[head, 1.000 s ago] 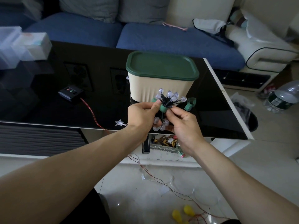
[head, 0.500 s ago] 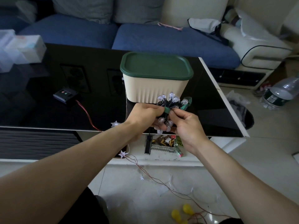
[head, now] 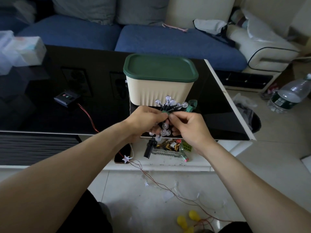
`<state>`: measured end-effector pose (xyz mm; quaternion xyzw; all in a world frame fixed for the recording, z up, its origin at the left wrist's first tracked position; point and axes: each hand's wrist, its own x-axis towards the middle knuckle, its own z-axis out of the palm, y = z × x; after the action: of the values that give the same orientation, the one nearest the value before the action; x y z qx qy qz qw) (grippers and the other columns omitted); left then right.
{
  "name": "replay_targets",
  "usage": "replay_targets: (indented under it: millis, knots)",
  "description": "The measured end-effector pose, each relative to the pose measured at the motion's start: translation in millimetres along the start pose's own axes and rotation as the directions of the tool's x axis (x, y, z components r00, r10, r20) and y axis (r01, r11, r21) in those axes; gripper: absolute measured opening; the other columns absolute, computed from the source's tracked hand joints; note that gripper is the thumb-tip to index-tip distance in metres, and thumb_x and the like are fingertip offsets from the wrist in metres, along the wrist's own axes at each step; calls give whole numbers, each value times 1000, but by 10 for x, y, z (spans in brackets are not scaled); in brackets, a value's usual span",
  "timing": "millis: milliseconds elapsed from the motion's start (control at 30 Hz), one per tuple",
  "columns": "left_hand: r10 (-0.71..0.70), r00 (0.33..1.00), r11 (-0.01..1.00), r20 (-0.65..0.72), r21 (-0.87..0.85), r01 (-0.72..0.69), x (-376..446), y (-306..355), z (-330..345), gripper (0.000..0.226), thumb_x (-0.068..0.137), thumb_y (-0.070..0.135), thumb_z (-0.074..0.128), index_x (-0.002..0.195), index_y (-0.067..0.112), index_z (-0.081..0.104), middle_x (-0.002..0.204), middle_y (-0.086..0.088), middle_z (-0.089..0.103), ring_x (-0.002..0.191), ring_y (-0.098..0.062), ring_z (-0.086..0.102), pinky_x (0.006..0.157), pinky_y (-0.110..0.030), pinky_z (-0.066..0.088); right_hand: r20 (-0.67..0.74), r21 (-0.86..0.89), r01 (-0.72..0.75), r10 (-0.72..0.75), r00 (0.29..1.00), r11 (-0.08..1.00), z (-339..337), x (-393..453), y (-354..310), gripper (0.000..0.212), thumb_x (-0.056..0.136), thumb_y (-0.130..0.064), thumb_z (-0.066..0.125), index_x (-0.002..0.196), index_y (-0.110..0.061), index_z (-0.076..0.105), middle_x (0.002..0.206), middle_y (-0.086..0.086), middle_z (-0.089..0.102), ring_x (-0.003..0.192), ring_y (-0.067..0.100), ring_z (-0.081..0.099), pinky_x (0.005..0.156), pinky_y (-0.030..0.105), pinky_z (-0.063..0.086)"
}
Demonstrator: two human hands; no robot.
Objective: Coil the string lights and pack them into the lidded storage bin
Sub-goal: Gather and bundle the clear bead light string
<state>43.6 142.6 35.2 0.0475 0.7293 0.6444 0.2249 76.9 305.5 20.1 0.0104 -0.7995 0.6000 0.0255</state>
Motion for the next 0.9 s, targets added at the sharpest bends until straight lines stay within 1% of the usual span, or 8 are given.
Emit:
replay_targets:
  millis: [100,200,367,500,633,733,833,900]
  knots:
    - [9,1000,999,26,-52,-7,-16,24,-39,22,97,11,58,80,1,68,62,-6,59,50,-18,46,50,-27,39,8,-80,43,-42,999,996,-46,19,-53,11,94,-18,69,87,-23,76,63,-13,69,58,-1,60,60,18,51]
    - [20,999,999,41,-42,-18,-14,38,-73,24,96,10,59,75,2,67,59,-6,59,45,-18,44,50,-29,38,70,-147,35,-25,997,989,-62,21,-106,15,96,-22,66,83,-19,71,54,-16,56,52,0,49,55,16,40]
    - [40,999,999,-2,8,-40,35,23,-109,17,93,10,64,86,-4,72,63,-10,61,47,-19,44,52,-29,37,151,-235,3,34,988,972,-54,-24,-176,32,103,-28,53,74,-15,59,78,-5,51,71,4,47,68,24,34]
    - [79,996,989,-47,130,-72,35,14,-51,22,93,12,65,88,-9,70,69,-19,62,47,-23,47,51,-30,40,171,-263,43,3,985,964,-97,-56,-162,36,104,-26,52,79,-1,62,75,5,56,68,13,50,66,30,38]
    - [202,968,973,-147,147,-180,46,47,37,10,91,8,68,93,0,74,60,-4,67,39,-12,49,42,-22,43,76,-226,61,-45,996,972,-93,-15,-151,35,103,-25,54,76,-5,64,86,3,55,69,15,60,64,32,48]
    - [267,945,962,-187,107,-250,65,60,64,13,86,8,74,95,-2,73,63,-3,71,38,-13,52,40,-22,45,25,-203,90,-87,996,975,-68,12,-175,31,104,-22,54,78,-9,65,96,2,54,70,21,69,64,33,58]
    - [291,937,955,-193,121,-272,46,59,79,16,84,9,77,94,-3,73,65,-1,72,39,-15,56,43,-25,49,3,-278,149,-154,988,949,-60,2,-162,32,103,-21,54,81,-1,66,98,7,57,73,22,68,76,41,57]
    - [312,930,948,-195,128,-292,20,71,89,16,83,10,77,93,-2,74,67,-3,73,40,-15,59,45,-25,51,-29,-306,180,-198,980,935,-54,-13,-154,33,102,-20,56,79,1,67,94,9,59,80,21,63,79,37,51]
